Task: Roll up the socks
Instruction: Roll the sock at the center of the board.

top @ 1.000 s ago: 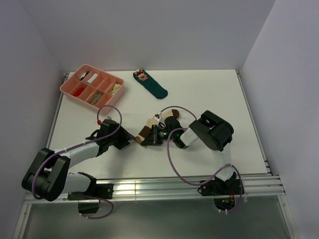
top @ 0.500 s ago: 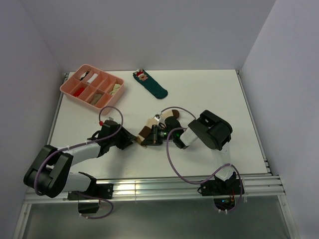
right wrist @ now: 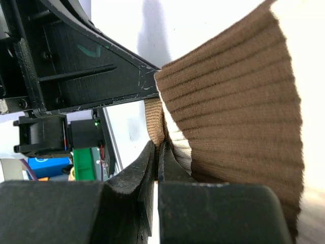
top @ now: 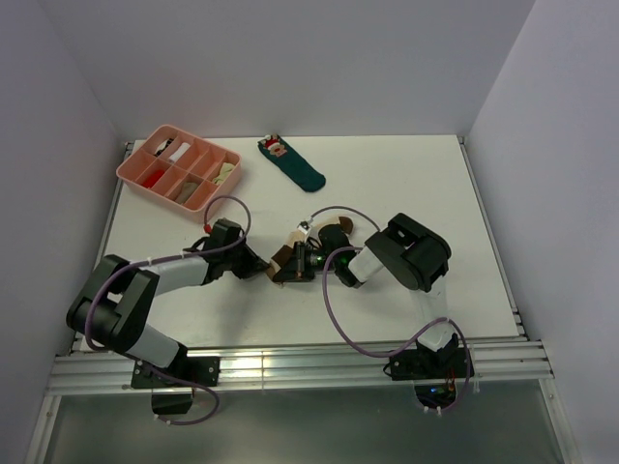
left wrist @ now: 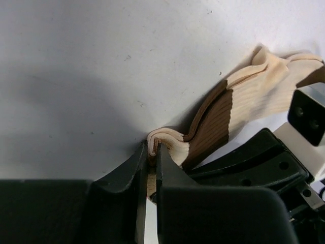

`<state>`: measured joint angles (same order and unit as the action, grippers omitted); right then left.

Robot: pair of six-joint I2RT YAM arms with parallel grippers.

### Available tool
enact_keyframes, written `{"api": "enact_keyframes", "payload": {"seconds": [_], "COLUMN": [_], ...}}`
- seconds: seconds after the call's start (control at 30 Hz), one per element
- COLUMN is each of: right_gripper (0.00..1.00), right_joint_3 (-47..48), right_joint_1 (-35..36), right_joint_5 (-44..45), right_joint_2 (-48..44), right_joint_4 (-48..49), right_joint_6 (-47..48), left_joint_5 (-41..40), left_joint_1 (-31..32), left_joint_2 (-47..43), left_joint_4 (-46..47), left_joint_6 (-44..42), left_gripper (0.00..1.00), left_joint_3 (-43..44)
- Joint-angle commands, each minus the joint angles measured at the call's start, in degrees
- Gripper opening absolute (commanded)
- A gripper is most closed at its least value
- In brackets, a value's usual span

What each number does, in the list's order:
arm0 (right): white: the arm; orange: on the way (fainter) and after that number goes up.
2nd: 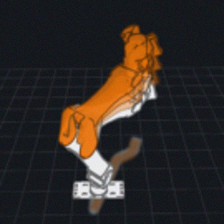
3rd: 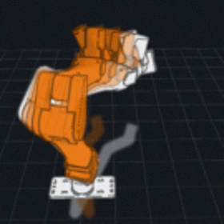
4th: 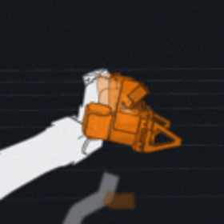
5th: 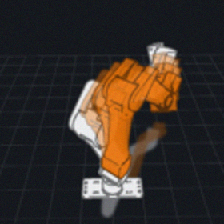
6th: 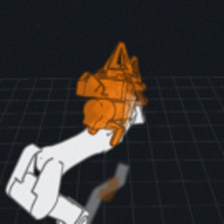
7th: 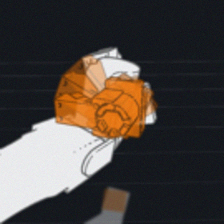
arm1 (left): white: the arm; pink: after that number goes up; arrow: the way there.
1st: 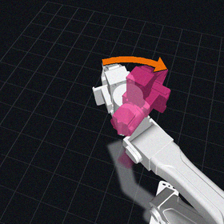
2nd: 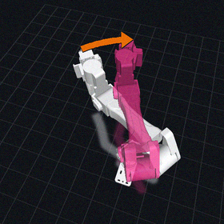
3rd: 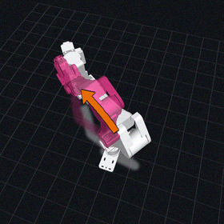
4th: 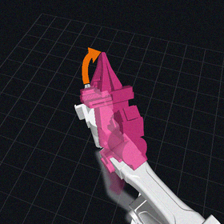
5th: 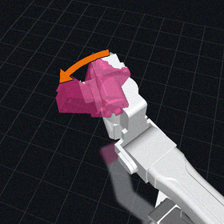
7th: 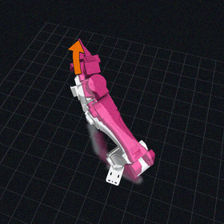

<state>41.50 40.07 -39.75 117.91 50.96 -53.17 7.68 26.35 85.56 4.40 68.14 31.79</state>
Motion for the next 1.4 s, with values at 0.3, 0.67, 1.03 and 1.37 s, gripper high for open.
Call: {"api": "enact_keyframes", "payload": {"seconds": [0.3,0.67,1.03,1.37], "right_gripper": [0.32,0.47,0.53,0.49], "right_joint_3": [0.2,4.6,10.8,15.3], "right_joint_1": [2.4,14.5,24.3,26.8], "right_joint_5": [16.7,45.2,59.4,60.8], "right_joint_2": [-11.5,-23.2,-19.0,-11.8], "right_joint_4": [-24.2,-36.8,-35.6,-36.5], "right_joint_6": [16.0,32.5,42.8,45.9], "left_joint_5": [-7.1,-13.2,-14.1,-14.8], "left_joint_1": [0.8,3.9,5.3,5.5], "left_joint_2": [2.3,16.3,18.6,18.6], "left_joint_4": [-25.8,-46.1,-48.3,-48.5], "left_joint_6": [-8.0,-11.7,-12.9,-12.9], "left_gripper": [0.00,0.01,0.01,0.01], "left_joint_3": [14.6,30.3,33.3,33.6]}}
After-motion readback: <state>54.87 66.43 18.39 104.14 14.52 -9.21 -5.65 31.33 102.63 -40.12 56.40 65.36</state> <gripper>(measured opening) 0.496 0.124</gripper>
